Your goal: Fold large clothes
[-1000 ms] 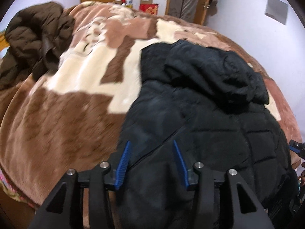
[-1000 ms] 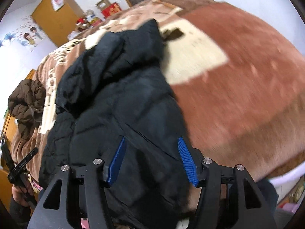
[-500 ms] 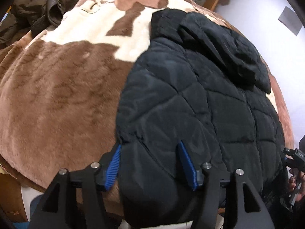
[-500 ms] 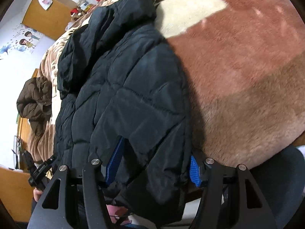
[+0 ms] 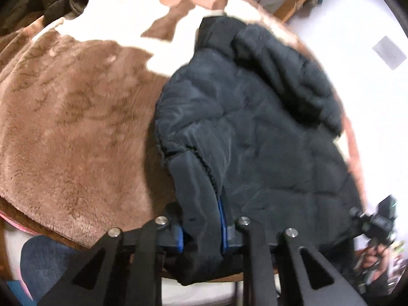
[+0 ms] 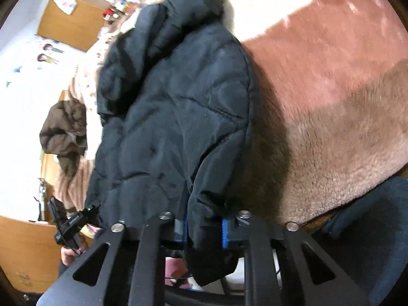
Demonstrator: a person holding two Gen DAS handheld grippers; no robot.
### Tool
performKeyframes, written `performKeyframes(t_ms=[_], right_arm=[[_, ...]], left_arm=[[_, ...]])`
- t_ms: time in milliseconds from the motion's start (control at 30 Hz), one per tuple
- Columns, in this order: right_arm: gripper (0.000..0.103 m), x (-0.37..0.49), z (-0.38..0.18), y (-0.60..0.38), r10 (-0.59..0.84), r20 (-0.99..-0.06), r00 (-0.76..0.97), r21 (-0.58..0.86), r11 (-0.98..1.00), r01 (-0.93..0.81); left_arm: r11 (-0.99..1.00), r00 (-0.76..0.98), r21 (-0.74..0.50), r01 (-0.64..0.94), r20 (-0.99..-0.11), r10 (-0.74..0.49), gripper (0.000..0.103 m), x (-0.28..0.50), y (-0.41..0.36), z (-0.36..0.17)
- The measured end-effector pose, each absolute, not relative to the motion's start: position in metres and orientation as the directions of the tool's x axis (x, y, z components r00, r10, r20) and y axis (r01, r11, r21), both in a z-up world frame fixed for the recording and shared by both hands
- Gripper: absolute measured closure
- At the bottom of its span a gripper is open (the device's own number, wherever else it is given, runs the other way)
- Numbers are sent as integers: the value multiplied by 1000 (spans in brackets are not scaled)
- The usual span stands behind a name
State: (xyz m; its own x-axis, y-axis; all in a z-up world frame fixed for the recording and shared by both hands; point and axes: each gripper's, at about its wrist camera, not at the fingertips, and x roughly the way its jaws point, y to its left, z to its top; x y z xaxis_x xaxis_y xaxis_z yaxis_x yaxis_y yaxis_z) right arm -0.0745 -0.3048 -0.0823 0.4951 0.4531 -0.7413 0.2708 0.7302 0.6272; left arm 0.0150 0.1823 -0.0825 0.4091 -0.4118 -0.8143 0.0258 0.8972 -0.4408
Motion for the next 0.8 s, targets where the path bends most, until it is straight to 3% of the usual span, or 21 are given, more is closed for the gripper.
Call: performKeyframes(t_ms=[333, 600, 800], right_arm=[[90, -83, -10, -322, 452, -613, 647, 693, 701, 168], [91, -118, 10, -323, 484, -562, 670, 741, 654, 149], [91, -85, 20, -340, 501, -498, 707, 788, 603, 127]], left_arm=[[831, 568, -545, 110, -652, -503, 87, 8, 196, 2], [800, 572, -584, 136, -613, -545, 87, -18, 207, 25], [777, 603, -620, 111, -579, -549, 87, 1, 208, 37]])
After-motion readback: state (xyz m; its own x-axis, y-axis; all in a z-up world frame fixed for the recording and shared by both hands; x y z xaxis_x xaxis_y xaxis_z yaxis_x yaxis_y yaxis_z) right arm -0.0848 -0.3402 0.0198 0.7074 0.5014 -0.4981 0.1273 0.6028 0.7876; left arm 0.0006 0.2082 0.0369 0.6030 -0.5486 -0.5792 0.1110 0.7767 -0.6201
